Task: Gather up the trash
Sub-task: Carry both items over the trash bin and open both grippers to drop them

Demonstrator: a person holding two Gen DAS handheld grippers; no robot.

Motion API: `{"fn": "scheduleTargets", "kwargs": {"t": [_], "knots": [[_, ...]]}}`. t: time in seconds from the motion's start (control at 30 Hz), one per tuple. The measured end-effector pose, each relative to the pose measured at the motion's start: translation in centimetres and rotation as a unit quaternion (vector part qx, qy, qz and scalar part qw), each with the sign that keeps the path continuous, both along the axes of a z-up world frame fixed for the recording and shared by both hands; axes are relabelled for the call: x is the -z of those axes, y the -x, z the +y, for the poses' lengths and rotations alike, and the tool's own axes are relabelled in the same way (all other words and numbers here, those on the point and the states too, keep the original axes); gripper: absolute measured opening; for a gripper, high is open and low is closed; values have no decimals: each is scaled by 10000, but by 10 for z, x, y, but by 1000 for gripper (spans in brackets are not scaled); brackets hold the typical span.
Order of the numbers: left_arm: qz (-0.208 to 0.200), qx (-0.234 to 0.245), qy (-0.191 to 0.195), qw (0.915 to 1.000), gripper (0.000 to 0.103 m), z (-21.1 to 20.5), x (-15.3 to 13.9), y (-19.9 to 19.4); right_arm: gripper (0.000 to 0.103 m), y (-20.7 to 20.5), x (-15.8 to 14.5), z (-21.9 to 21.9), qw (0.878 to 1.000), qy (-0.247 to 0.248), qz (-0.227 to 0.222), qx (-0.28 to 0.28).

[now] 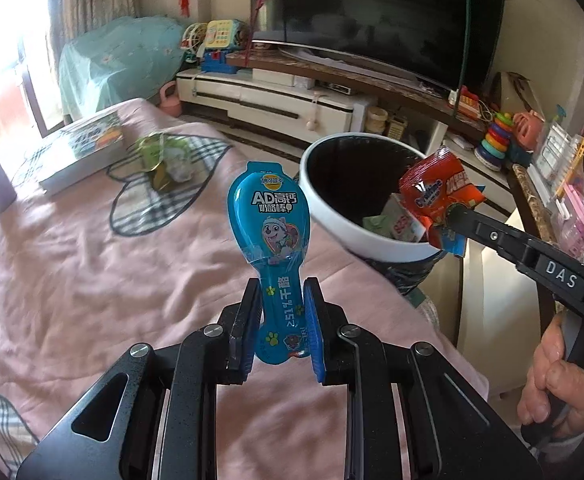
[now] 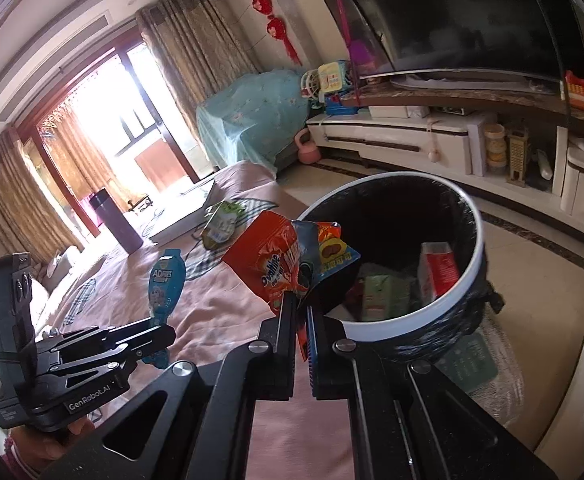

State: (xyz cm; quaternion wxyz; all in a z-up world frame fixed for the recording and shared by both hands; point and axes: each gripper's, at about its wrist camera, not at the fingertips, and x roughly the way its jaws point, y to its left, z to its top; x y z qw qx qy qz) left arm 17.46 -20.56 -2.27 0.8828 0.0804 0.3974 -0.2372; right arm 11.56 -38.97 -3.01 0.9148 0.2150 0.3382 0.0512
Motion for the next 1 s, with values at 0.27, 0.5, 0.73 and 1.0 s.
{"fn": "scheduleTargets", "kwargs": {"t": [0.27, 0.5, 0.73, 1.0], "knots": [[-36, 202, 22, 9998, 20, -27, -4, -6, 5, -6, -1, -23, 9998, 160, 56, 123], [-5, 329, -30, 9995, 20, -50, -4, -17, 5, -14, 0, -41, 9993, 272, 142, 234], [37, 381, -96, 9992, 20, -68, -2, -27, 5, -21, 0, -50, 9989, 342, 190, 251], [34, 441, -179, 9989, 20, -83, -2, -35, 5, -23, -1, -57, 9987, 360, 199, 293]]}}
